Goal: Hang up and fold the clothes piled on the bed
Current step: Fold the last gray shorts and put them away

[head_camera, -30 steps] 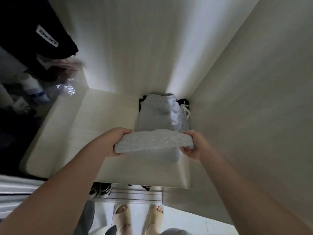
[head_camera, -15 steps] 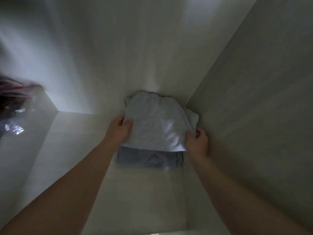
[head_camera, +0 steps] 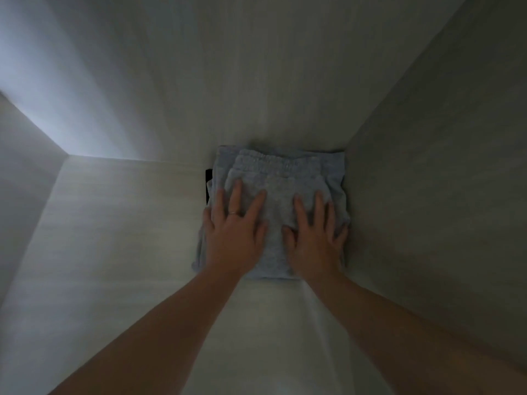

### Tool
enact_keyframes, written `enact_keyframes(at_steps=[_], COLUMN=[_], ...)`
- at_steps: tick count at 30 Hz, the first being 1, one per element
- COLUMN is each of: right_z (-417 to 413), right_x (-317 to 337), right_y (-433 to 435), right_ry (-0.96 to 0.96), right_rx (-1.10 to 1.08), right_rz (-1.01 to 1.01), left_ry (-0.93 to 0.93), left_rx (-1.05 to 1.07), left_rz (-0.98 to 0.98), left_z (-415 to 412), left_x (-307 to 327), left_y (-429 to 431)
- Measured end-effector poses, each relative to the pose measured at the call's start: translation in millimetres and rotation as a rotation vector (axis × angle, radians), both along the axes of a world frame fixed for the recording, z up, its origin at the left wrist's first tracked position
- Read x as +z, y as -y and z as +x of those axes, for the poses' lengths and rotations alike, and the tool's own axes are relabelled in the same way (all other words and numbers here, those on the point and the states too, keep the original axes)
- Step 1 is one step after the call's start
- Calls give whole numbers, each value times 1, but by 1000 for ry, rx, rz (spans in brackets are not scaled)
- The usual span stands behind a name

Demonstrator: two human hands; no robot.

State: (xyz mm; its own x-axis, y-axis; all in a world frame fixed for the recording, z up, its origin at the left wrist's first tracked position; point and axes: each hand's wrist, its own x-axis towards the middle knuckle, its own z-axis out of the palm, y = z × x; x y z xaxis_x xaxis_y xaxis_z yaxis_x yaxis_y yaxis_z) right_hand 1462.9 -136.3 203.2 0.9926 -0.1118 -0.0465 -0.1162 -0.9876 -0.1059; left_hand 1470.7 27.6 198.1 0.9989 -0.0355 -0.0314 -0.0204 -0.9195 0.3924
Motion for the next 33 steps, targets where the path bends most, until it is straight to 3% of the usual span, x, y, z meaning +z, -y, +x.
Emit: enact_keyframes(at_steps=[5,11,20,25,28,33], right_z=[29,10,-104,-163,-195,-238], right_x=[-45,-53,-34,-18,-2,22], right_y=[10,12,4,11,11,-3], right_ry=[-51,-84,-363,-568,-587,-626], right_rx=[-2,-41,18,15,107,285], right_rz=[27,93,36,26,-40,-63], left_ry=[-88,-122,-250,-470,-602,-554], left_rx=[-12,-3,13,43,125,252], left_rz=[39,39,44,37,-6,-51], left_z=[20,3,-117,-178,-209,-280], left_x=[-41,-45,-28,-3,19,42], left_y=[2,4,5,4,-1,2])
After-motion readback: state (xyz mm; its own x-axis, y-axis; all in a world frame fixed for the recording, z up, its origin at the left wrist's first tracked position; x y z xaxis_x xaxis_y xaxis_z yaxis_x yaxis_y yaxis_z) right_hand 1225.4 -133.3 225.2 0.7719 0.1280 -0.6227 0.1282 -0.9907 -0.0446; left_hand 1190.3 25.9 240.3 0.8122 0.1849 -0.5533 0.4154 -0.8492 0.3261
